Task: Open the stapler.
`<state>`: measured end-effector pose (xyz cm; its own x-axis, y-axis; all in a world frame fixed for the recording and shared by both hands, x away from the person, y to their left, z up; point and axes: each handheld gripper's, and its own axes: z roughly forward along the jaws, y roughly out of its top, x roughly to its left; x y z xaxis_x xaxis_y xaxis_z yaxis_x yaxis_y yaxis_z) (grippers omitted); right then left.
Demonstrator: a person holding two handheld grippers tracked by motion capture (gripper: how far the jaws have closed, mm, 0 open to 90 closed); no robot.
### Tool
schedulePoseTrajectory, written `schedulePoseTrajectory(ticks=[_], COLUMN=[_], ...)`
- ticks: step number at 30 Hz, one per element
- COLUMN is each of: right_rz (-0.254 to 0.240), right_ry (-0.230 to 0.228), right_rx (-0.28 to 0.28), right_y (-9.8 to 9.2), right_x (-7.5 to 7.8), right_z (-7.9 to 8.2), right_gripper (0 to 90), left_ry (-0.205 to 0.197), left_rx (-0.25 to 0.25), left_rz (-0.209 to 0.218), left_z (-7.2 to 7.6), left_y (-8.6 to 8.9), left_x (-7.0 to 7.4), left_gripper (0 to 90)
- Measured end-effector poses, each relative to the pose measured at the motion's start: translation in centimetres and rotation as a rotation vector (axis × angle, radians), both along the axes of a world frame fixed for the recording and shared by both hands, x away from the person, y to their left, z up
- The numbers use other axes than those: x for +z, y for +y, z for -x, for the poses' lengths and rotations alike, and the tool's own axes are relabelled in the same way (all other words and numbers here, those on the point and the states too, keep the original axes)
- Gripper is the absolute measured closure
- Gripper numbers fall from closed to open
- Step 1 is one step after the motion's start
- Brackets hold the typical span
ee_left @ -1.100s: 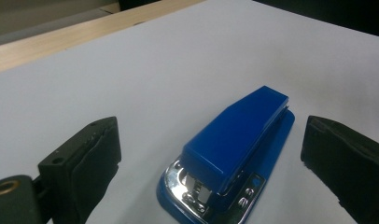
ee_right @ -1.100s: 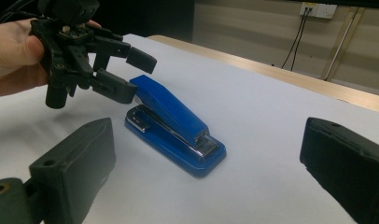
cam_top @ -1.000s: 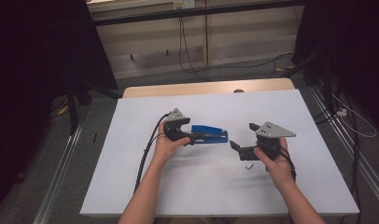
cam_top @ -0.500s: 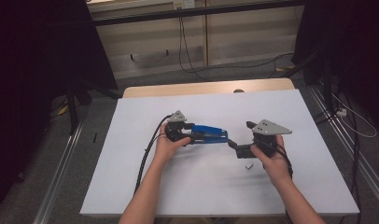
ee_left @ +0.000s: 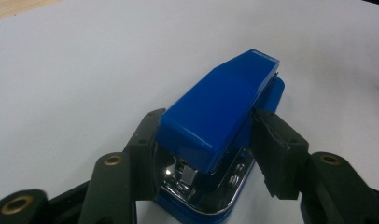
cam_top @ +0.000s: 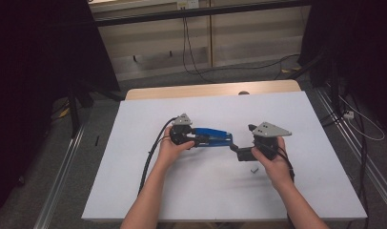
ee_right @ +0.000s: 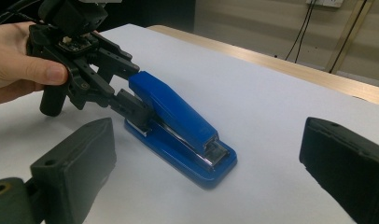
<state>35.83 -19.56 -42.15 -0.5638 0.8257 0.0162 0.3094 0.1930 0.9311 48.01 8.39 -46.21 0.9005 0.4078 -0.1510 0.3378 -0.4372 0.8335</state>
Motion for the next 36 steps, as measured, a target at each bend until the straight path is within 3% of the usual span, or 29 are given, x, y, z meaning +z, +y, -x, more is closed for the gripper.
schedulePoseTrajectory(ticks=[10,22,25,28,29,33,36], right_rz=[-0.006,-0.001,0.007,0.009,0.008,0.014,0.011], right_ry=[-0.017,0.001,0.009,0.018,0.02,0.028,0.031], right_rx=[0.001,0.001,0.007,0.014,0.018,0.032,0.028], right_y=[0.3,0.5,0.7,1.1,1.2,1.9,2.3], right_x=[0.7,-0.1,-0.4,-0.6,-0.7,-0.9,-1.1], right_z=[-0.2,-0.4,-0.4,-0.5,-0.5,-0.5,-0.6], right_gripper=[3.4,3.5,3.5,3.5,3.5,3.5,3.5], left_ry=[0.018,0.047,0.067,0.092,0.099,0.054,0.05], left_rx=[0.011,0.024,0.025,0.023,0.037,0.04,0.042], left_rz=[-0.019,-0.004,0.018,0.122,0.135,0.134,0.131], left_z=[0.1,0.1,0.1,0.2,0.4,0.7,0.7], left_y=[-0.1,0.0,0.0,0.1,0.1,-0.2,-0.3], left_x=[0.6,1.3,1.7,2.5,2.9,4.0,4.1], left_gripper=[48.1,49.4,50.0,53.8,55.8,59.1,58.9])
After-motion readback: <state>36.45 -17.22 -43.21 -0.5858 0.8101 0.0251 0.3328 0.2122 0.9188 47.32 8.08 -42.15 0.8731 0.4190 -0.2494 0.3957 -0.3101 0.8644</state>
